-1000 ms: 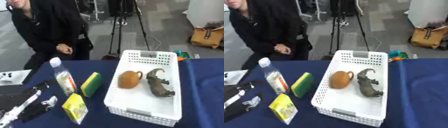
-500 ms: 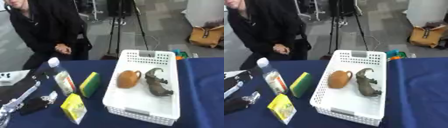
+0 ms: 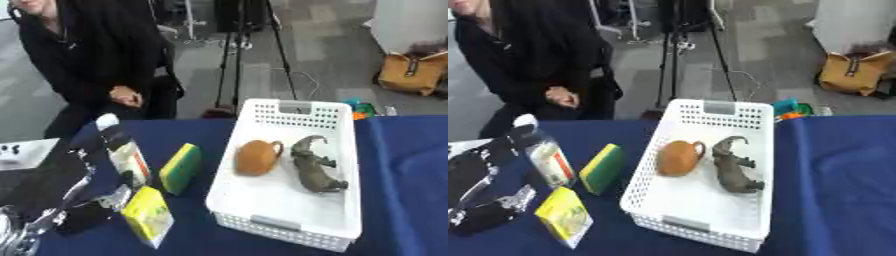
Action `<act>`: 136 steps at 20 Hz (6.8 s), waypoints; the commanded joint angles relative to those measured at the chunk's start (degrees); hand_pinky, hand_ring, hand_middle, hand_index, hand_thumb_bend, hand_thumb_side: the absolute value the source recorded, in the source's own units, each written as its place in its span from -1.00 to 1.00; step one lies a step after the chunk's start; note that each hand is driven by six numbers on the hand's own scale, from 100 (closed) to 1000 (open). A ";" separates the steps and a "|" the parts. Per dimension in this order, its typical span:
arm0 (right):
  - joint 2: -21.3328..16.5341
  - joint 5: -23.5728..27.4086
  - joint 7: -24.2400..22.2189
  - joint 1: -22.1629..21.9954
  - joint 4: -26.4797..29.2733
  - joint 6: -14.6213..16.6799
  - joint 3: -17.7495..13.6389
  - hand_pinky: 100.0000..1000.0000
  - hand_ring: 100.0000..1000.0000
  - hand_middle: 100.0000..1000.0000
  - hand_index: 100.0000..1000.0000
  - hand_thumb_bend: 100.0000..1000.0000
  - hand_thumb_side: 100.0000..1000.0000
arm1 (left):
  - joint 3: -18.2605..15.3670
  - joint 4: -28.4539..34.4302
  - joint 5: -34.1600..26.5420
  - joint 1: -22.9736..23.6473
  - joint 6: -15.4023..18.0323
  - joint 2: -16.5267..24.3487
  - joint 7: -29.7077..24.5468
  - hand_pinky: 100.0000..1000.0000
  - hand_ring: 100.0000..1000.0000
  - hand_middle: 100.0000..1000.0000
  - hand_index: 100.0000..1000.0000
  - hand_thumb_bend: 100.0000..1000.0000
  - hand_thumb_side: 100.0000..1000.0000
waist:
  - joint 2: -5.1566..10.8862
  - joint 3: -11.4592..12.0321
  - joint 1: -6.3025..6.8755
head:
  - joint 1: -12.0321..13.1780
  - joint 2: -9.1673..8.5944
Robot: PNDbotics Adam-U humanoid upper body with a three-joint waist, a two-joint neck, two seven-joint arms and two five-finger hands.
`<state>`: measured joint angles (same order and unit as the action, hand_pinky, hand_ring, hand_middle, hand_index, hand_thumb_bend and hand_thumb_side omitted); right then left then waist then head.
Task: Pick up objects on the table and place them in the box.
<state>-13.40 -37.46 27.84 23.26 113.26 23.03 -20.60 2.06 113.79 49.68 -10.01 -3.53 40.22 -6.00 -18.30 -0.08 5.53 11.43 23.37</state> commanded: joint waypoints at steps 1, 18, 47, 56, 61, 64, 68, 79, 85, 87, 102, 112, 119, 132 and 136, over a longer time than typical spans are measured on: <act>-1.01 0.36 -0.24 0.77 1.34 0.02 0.13 -0.31 -0.36 -0.51 -0.18 -1.00 0.89 | 0.26 0.80 0.64 -0.44 0.32 1.48 -1.38 0.27 0.63 1.00 1.00 -1.00 0.97 | 0.80 -0.10 -0.26 | 0.16 -0.54; -0.67 0.87 -0.78 0.93 1.34 0.26 0.28 -0.30 -0.36 -0.51 -0.18 -1.00 0.89 | 3.49 0.80 4.76 -1.68 -0.92 -2.15 -6.54 0.33 0.65 1.00 1.00 -1.00 1.00 | 0.38 -0.72 -0.53 | 0.63 -1.42; -0.55 1.45 -1.37 1.49 1.34 0.58 0.43 -0.30 -0.36 -0.51 -0.18 -1.00 0.90 | 2.87 0.80 7.77 -0.84 -7.71 -5.69 -8.39 0.44 0.77 1.00 1.00 -1.00 1.00 | -0.55 -0.97 -1.60 | 0.82 -2.92; -0.49 1.58 -1.52 1.71 1.34 0.68 0.45 -0.30 -0.36 -0.51 -0.18 -1.00 0.90 | 2.87 0.80 4.80 -1.01 -9.15 -7.73 -7.51 0.46 0.79 1.00 1.00 -1.00 1.00 | -0.91 -1.00 -1.90 | 0.92 -3.40; -0.52 1.62 -1.57 1.86 1.34 0.75 0.47 -0.30 -0.36 -0.51 -0.18 -1.00 0.90 | 2.60 0.80 -0.54 -0.68 -9.30 -7.94 -8.56 0.48 0.81 1.00 1.00 -1.00 1.00 | -1.14 -1.07 -2.03 | 0.88 -3.56; -0.51 1.65 -1.60 1.97 1.34 0.82 0.48 -0.30 -0.36 -0.51 -0.18 -1.00 0.90 | 2.55 0.80 -3.03 -0.53 -9.14 -7.94 -9.09 0.50 0.82 1.00 1.00 -1.00 1.00 | -1.23 -1.12 -2.14 | 0.88 -3.70; -0.49 1.72 -1.64 2.06 1.34 0.89 0.49 -0.30 -0.36 -0.51 -0.18 -1.00 0.90 | 2.41 0.80 -3.68 -0.45 -8.52 -7.85 -9.65 0.52 0.83 1.00 1.00 -1.00 1.00 | -1.28 -1.15 -2.27 | 0.87 -3.87; -0.42 1.99 -1.72 2.25 1.34 0.98 0.50 -0.29 -0.36 -0.51 -0.18 -1.00 0.90 | 2.27 0.80 -1.34 -0.14 -8.15 -8.28 -9.50 0.53 0.82 1.00 1.00 -1.00 1.00 | -1.46 -1.39 -2.46 | 0.79 -4.59; -0.40 2.22 -1.74 2.33 1.34 1.05 0.51 -0.29 -0.36 -0.50 -0.18 -1.00 0.90 | 2.29 0.80 0.67 -0.05 -8.60 -8.52 -9.07 0.42 0.74 1.00 1.00 -1.00 1.00 | -1.60 -1.52 -2.48 | 0.80 -4.81; -0.40 2.36 -1.74 2.37 1.34 1.07 0.52 -0.29 -0.36 -0.50 -0.18 -1.00 0.89 | 2.41 0.80 1.32 0.00 -8.87 -8.69 -9.18 0.41 0.74 1.00 1.00 -1.00 1.00 | -1.66 -1.55 -2.48 | 0.82 -4.86; -0.39 2.63 -1.96 2.49 1.34 1.20 0.51 -0.29 -0.36 -0.50 -0.18 -1.00 0.89 | 2.71 0.03 2.26 0.28 -10.07 -9.27 -10.26 0.40 0.72 1.00 1.00 -1.00 1.00 | -1.85 -1.79 -2.58 | 0.80 -5.46; -0.36 3.04 -2.17 2.56 1.34 1.09 0.55 -0.28 -0.36 -0.51 -0.18 -1.00 0.89 | 2.86 -1.15 1.91 0.06 -9.63 -9.59 -9.74 0.36 0.71 1.00 1.00 -1.00 1.00 | -1.99 -1.84 -2.58 | 0.74 -5.81; -0.34 3.38 -2.22 2.61 1.34 1.12 0.56 -0.27 -0.36 -0.50 -0.18 -1.00 0.89 | 2.89 -1.43 1.26 0.08 -9.37 -9.91 -9.60 0.25 0.64 0.99 1.00 -1.00 0.70 | -2.00 -1.84 -2.55 | 0.70 -5.84; -0.25 3.56 -2.12 2.79 1.34 1.22 0.61 -0.26 -0.36 -0.50 -0.18 -1.00 0.89 | 2.94 -2.60 -1.67 0.08 -9.38 -10.38 -8.45 0.18 0.59 0.88 1.00 -1.00 0.53 | -1.93 -1.84 -2.72 | 0.59 -6.25; -0.21 3.56 -2.06 2.85 1.34 1.23 0.61 -0.25 -0.36 -0.50 -0.18 -1.00 0.88 | 2.78 -3.32 -2.41 0.05 -9.30 -10.66 -7.56 0.08 0.52 0.80 1.00 -1.00 0.41 | -1.94 -1.89 -2.80 | 0.56 -6.41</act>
<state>-13.03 -34.20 25.75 25.28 113.26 24.15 -20.07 5.08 110.39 47.75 -9.87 -12.87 29.09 -13.95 -21.16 -1.94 2.92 11.99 17.60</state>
